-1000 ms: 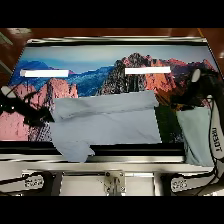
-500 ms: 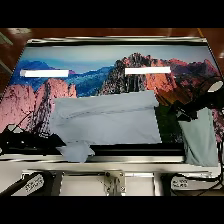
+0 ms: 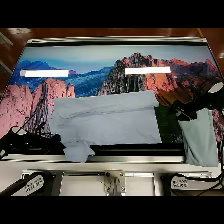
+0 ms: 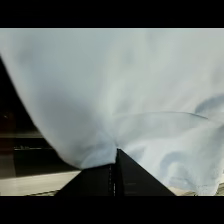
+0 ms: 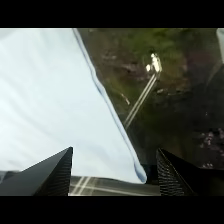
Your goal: Fold the shirts.
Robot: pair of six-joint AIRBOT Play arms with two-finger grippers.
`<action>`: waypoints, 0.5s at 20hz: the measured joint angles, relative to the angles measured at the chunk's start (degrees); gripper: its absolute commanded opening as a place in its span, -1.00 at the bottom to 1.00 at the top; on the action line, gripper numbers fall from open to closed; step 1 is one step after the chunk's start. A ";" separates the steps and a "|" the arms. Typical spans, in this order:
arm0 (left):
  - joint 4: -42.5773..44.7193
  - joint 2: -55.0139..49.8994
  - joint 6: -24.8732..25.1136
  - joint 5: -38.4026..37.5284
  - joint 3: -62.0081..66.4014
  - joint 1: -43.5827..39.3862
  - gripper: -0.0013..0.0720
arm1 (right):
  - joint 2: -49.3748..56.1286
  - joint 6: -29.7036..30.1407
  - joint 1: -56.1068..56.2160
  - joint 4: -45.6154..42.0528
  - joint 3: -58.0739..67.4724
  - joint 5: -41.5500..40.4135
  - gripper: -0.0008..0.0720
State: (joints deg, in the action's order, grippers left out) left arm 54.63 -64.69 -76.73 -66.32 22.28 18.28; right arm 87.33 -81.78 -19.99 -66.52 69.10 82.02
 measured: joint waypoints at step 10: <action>-0.66 1.27 4.31 -0.59 0.00 -0.55 -0.86 | 0.00 3.23 1.14 1.20 -16.50 -2.75 0.87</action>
State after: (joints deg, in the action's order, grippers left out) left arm 53.98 -63.42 -72.42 -66.92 22.28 17.74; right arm 87.33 -78.54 -18.85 -65.32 52.60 79.26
